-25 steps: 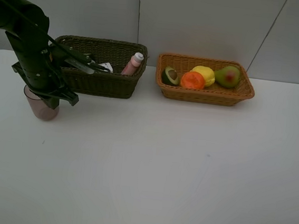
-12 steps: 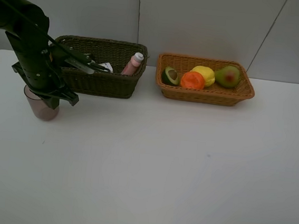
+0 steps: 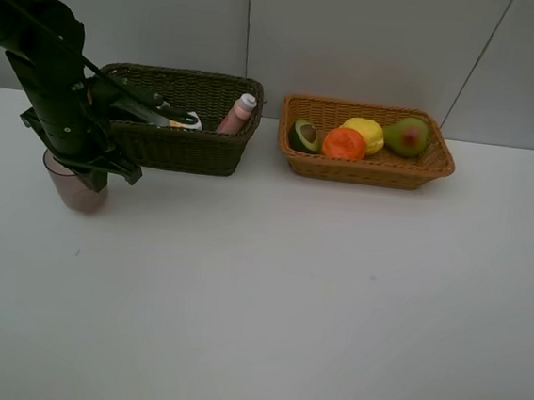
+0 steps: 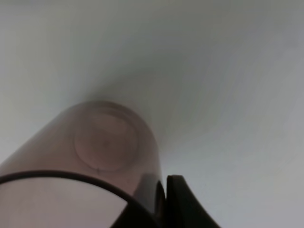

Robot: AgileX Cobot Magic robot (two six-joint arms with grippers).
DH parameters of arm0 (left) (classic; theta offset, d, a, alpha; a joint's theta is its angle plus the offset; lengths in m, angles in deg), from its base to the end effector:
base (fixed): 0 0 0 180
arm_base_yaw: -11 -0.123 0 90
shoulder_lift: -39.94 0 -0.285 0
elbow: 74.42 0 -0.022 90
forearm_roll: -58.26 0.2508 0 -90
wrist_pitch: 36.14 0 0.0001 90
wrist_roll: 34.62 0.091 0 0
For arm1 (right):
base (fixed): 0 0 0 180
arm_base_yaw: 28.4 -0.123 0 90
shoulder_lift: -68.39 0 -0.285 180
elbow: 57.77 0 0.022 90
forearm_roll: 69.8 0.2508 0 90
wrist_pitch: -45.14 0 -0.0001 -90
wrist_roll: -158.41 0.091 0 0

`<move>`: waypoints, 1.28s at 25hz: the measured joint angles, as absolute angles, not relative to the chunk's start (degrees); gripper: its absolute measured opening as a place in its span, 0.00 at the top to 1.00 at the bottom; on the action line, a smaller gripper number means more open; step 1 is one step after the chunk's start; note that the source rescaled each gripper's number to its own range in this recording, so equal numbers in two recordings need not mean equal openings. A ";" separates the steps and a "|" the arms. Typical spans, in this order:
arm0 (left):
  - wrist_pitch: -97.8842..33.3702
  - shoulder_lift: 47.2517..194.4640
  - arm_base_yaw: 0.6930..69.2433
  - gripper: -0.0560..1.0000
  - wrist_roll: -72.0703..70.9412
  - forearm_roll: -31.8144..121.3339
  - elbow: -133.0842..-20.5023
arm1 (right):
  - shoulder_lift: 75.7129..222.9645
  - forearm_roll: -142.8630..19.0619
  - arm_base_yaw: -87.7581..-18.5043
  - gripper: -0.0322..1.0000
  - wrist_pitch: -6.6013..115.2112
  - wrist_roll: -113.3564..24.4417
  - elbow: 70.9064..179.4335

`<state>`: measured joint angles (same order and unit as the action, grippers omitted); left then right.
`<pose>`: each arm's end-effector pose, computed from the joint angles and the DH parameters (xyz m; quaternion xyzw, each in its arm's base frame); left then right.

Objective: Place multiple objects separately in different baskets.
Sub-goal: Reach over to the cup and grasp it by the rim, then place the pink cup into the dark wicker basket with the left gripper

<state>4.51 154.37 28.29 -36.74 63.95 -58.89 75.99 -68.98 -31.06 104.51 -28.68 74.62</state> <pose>0.3256 -0.0952 0.1487 0.1660 0.9821 0.0210 0.0865 -0.0064 0.0008 0.2839 -0.0718 0.8383 -0.0137 0.5402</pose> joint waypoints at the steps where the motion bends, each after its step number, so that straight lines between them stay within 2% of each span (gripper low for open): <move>1: 5.01 154.05 28.29 0.95 -36.74 63.89 -58.94 | 75.99 -68.98 -31.06 0.00 104.51 -28.68 74.62; 18: 16.13 148.78 28.29 0.95 -35.27 58.88 -63.36 | 75.99 -68.94 -31.06 0.00 104.51 -28.68 74.62; 32: 22.31 148.32 28.29 0.95 -30.58 49.62 -75.14 | 75.99 -68.94 -31.06 0.00 104.51 -28.68 74.62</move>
<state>22.31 148.32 28.29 -30.58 49.62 -75.14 75.99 -68.94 -31.06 104.51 -28.68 74.62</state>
